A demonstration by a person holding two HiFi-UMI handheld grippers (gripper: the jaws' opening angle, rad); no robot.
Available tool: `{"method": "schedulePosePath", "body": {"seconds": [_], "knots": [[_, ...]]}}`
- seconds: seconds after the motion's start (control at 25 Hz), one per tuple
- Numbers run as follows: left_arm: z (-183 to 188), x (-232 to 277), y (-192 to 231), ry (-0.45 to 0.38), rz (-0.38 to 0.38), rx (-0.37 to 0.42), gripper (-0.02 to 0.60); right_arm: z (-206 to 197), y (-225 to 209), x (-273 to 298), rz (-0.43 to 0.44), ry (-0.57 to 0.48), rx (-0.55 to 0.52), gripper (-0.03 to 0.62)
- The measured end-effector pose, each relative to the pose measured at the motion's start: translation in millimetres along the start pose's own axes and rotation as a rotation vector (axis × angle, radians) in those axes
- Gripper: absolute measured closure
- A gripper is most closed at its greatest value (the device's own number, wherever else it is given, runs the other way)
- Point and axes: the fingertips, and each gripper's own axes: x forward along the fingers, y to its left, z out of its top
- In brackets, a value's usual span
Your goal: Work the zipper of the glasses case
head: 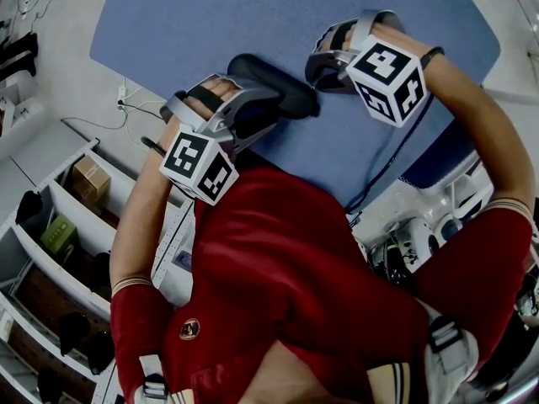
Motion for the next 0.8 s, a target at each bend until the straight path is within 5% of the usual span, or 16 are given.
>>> {"method": "schedulePosePath", "body": {"seconds": [0.44,0.8], "knots": [[1.7,-0.5,-0.8,-0.01,0.0,-0.01,0.403,2.6,1.5,4.3,0.1,-0.001,-0.076,0.551],[0.8,-1.5,-0.8,-0.029,0.005,-0.016,0.405,0.7,5.0,1.5,0.12,0.003,-0.037,0.576]]}}
